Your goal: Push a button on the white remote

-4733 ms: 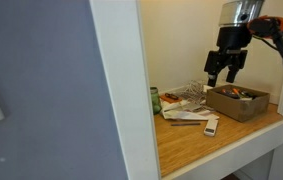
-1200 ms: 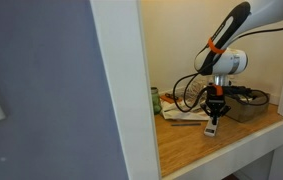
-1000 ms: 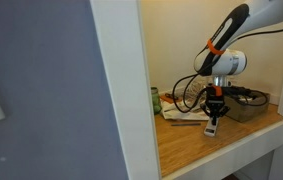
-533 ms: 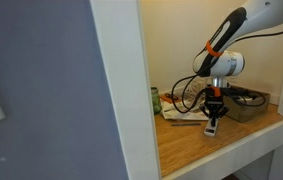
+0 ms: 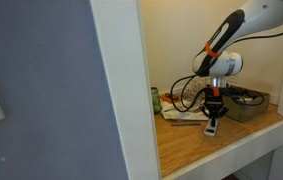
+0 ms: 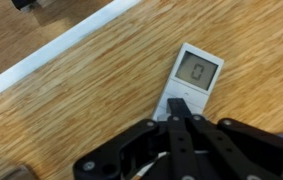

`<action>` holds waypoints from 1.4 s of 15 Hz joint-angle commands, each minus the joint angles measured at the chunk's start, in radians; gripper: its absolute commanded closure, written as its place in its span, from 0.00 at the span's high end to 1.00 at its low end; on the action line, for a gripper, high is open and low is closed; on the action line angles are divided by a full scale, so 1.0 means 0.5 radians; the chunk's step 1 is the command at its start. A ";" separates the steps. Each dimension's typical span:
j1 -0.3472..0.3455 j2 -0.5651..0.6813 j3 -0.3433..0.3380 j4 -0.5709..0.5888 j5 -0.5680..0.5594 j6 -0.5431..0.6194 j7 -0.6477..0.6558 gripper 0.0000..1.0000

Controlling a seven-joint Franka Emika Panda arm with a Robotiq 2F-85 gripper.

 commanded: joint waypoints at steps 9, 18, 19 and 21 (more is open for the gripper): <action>-0.131 -0.189 0.038 -0.025 0.129 -0.102 -0.121 0.00; -0.096 -0.818 0.100 -0.543 0.100 0.324 -0.534 0.25; -0.077 -0.893 0.112 -0.624 0.082 0.395 -0.575 0.27; -0.042 -1.033 0.131 -0.779 0.066 0.545 -0.624 0.38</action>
